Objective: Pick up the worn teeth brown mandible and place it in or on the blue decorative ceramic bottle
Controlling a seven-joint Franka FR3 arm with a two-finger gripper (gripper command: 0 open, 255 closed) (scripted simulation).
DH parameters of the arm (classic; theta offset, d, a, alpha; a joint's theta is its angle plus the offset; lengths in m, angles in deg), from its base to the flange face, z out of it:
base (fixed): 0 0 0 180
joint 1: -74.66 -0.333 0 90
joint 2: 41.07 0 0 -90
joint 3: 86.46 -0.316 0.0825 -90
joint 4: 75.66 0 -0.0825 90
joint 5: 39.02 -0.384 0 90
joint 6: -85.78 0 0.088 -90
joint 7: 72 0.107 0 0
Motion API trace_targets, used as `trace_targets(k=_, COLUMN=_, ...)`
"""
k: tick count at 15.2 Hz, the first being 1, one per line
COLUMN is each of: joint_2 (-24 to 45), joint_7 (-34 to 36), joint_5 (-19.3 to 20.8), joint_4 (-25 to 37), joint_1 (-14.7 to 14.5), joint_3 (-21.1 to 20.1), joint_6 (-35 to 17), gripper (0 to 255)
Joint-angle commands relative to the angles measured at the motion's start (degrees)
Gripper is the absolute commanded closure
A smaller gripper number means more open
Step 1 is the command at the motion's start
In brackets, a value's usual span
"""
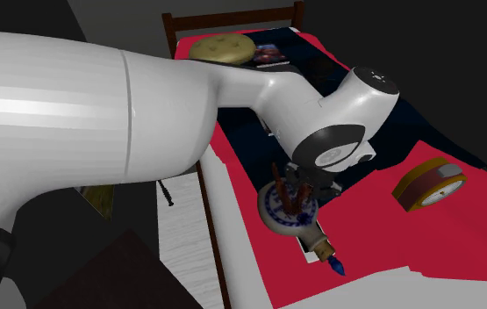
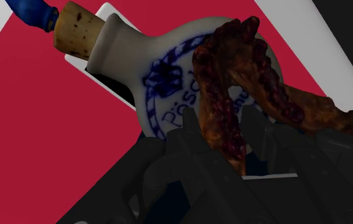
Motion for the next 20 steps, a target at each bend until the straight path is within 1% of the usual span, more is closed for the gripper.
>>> trace_targets(k=1, joint_2=-0.01, joint_7=0.0, joint_5=0.0, joint_4=0.0, joint_1=0.0, joint_3=0.0, joint_6=-0.02, gripper=255)
trace_targets(k=2, joint_2=-0.01, joint_7=0.0, joint_5=0.0, joint_4=0.0, joint_1=0.0, joint_3=0.0, joint_6=-0.02, gripper=255)
trace_targets(k=3, joint_2=0.0, joint_7=-0.01, joint_5=0.0, joint_4=0.01, joint_1=0.0, joint_3=0.0, joint_6=-0.01, gripper=0)
trace_targets(k=8, joint_2=0.0, joint_7=-0.01, joint_5=-0.01, joint_4=0.02, joint_1=0.0, joint_3=0.0, joint_6=-0.01, gripper=0)
trace_targets(k=12, joint_2=-1.14, joint_7=0.44, joint_5=0.59, joint_4=5.78, joint_1=0.43, joint_3=0.38, joint_6=6.87, gripper=0)
trace_targets(k=20, joint_2=-1.14, joint_7=0.44, joint_5=0.59, joint_4=5.78, joint_1=0.42, joint_3=0.38, joint_6=6.87, gripper=0)
